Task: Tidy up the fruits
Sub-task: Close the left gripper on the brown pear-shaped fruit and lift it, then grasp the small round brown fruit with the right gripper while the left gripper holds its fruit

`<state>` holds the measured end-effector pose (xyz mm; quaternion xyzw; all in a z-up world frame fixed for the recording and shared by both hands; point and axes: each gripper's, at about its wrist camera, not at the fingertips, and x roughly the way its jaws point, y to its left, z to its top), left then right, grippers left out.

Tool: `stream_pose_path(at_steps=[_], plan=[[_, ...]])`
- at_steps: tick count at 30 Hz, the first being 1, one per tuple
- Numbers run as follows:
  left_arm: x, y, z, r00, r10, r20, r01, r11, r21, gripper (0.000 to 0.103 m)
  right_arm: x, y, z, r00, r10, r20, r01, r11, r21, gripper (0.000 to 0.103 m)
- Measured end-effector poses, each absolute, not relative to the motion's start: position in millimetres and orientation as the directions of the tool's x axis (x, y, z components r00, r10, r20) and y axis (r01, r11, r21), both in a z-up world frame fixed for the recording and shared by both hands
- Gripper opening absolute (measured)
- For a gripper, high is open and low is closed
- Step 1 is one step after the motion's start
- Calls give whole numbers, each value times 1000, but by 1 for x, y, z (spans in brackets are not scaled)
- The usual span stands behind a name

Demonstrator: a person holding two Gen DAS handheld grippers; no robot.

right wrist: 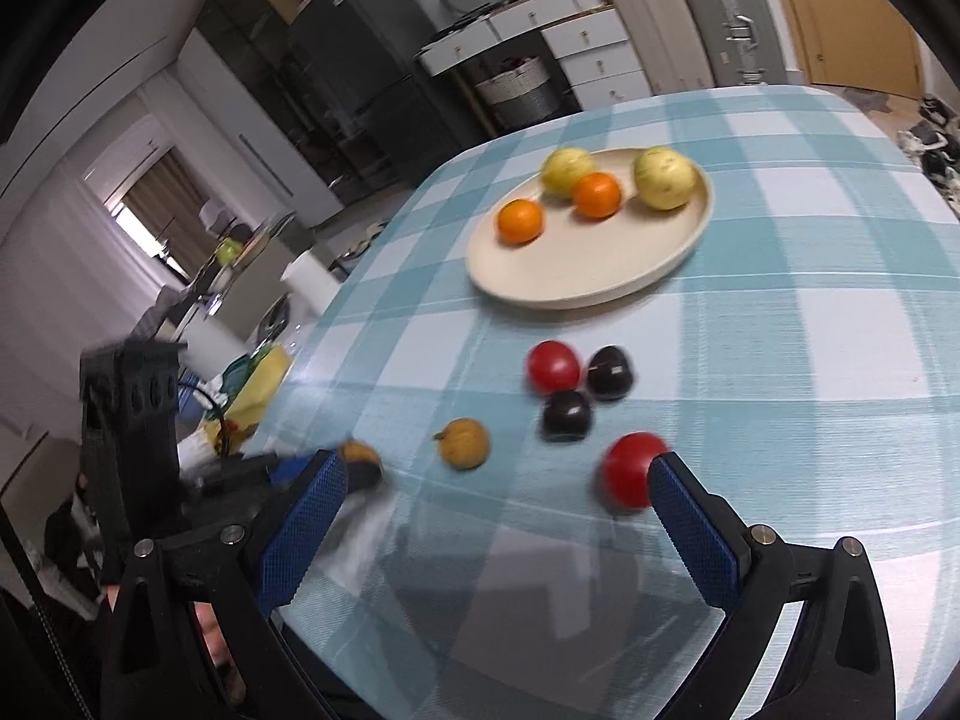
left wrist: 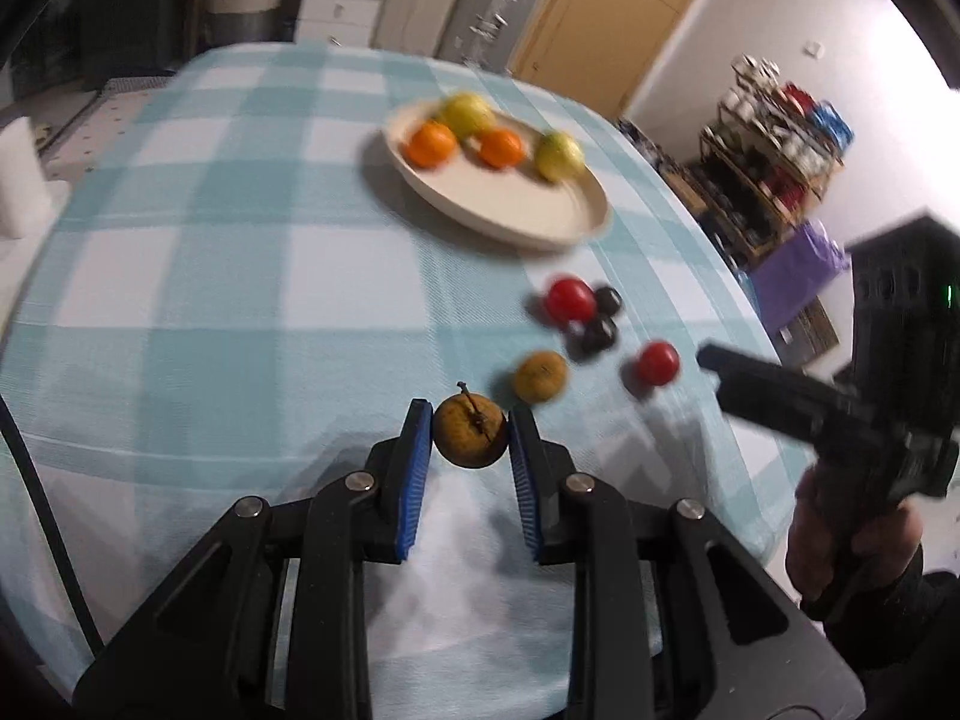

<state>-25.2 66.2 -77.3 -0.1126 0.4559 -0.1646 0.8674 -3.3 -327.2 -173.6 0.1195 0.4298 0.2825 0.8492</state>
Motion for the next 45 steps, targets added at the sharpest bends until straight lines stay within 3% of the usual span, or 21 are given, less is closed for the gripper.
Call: stream_pose_path(at_steps=[15, 24, 29, 32, 35, 45], plan=[[-18, 135, -59, 609, -326, -723, 77, 932, -355, 23, 8, -280, -192, 368, 626, -687, -441, 768, 464, 101], [-14, 141, -69, 599, -326, -732, 56, 928, -367, 23, 20, -260, -205, 362, 581, -729, -462, 791, 401, 90], [-13, 142, -73, 595, -326, -735, 49, 927, -372, 23, 23, -253, -208, 362, 562, -743, -478, 797, 370, 69], [-11, 141, -76, 586, -330, -740, 48, 926, -374, 23, 25, -246, -210, 374, 522, -767, -482, 816, 321, 43], [-10, 141, -76, 586, -326, -742, 48, 928, -370, 23, 25, -241, -212, 403, 481, -779, -495, 830, 257, 33], [6, 127, -57, 606, -335, -722, 90, 930, -357, 23, 29, -257, -213, 410, 530, -742, -473, 820, 324, 30]])
